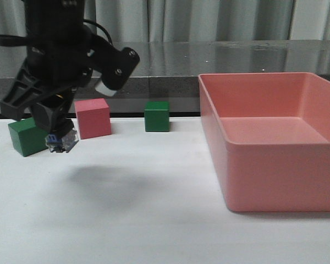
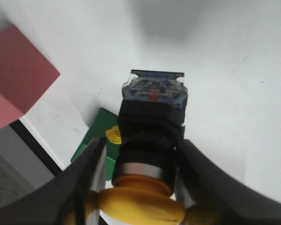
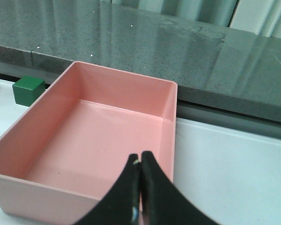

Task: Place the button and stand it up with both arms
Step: 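Lower the button upright onto the table with the left gripper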

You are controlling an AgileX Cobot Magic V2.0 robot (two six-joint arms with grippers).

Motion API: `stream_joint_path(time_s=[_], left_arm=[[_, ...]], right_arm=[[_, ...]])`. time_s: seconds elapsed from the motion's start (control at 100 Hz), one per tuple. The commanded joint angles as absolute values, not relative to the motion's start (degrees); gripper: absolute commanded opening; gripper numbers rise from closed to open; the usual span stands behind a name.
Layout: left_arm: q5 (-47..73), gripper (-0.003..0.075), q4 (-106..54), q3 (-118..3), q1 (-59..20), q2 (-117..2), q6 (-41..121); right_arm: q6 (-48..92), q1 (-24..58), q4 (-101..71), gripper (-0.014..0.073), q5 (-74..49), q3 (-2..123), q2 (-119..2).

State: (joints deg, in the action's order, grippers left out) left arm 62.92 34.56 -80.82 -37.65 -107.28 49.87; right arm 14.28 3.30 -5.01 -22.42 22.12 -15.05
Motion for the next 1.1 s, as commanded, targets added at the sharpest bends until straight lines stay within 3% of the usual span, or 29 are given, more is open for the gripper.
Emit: stream_joint_path(time_s=[0.0,1.09], left_arm=[[63.8,-0.0019,38.1,-82.7,-39.3,-105.5,50.6],[62.1,-0.0012,32.5,-82.7,-41.8,-109.4,50.7]], right_arm=[[14.3,3.0,-5.0,-0.0062,-18.6,23.7,-15.4],[14.3,3.0,-5.1,-0.0062,-19.8,23.7,-15.4]])
